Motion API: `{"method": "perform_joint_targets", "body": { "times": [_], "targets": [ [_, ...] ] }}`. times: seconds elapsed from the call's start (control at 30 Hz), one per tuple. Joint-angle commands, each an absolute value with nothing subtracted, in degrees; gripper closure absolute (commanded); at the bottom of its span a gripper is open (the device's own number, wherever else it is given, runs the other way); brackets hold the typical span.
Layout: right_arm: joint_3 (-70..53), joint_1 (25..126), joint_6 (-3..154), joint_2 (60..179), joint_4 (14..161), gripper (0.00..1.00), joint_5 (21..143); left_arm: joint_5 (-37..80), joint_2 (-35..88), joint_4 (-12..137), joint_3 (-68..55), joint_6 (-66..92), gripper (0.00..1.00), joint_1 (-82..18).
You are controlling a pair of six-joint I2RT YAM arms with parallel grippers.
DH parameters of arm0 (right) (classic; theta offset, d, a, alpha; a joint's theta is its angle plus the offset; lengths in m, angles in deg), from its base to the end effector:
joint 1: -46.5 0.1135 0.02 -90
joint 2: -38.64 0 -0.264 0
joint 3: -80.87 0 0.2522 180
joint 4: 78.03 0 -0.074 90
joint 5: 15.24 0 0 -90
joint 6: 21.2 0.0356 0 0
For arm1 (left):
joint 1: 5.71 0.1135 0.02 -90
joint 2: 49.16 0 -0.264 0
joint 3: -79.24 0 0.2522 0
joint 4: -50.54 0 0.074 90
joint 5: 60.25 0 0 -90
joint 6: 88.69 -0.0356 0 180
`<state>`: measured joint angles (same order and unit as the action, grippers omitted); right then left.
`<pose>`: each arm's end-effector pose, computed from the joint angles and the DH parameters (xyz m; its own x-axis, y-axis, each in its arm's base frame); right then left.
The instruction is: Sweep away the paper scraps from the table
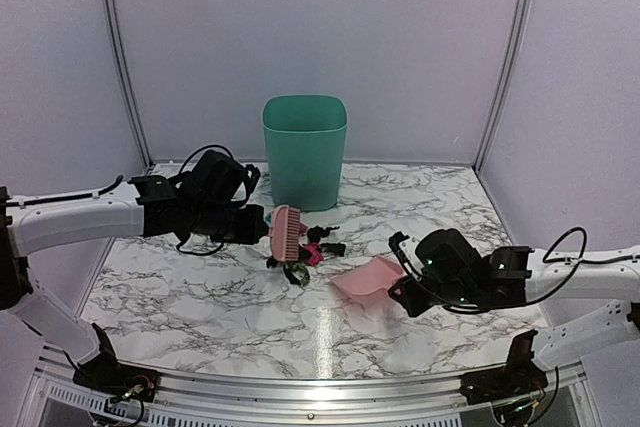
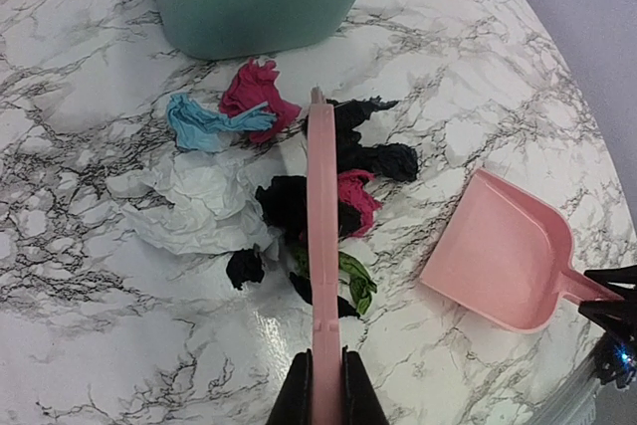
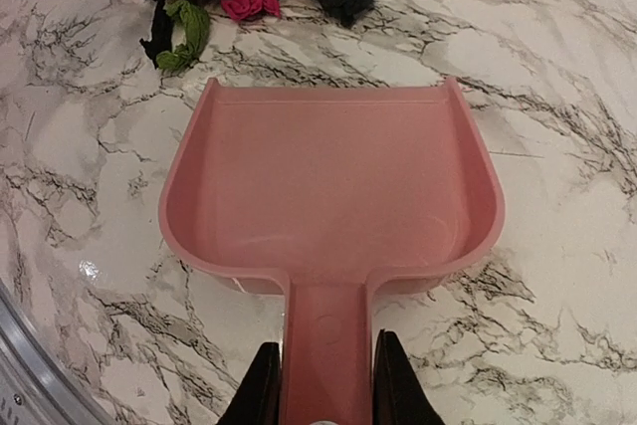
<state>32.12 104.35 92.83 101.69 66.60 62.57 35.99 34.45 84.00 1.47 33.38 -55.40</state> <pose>0.1209 0.1782 0.2036 -0.6779 -0.3306 -0.6566 -0.5242 0.8436 0.1165 0.2140 -0.2462 0.2809 -0.7208 0.0338 -0.6923 0.3787 0.8558 -0.3525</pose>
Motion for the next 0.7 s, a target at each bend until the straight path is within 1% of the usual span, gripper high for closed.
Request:
{"method": "perform_joint_targets", "body": {
  "times": [0.0,0.13,0.33,0.53,0.67],
  "targets": [
    [28.1,104.9,88.3,105.6,66.1,1.0,67.4,40.6,37.2,86.4,0.2,30.4,1.0,-55.6],
    [26.1,105.0,85.3,110.0,67.4,1.0,68.7,39.3,39.1,88.4,0.9,28.6,1.0,-56.2],
    [22.8,105.0,79.5,115.3,69.1,1.0,70.6,37.9,38.9,91.5,-0.4,25.9,1.0,-60.4],
    [21.2,105.0,77.4,118.5,71.5,1.0,72.6,34.9,35.8,93.2,0.7,29.2,1.0,-61.9],
    [20.9,105.0,77.4,118.2,70.9,1.0,73.0,37.6,31.9,94.0,1.2,29.7,1.0,-62.2]
  ]
}}
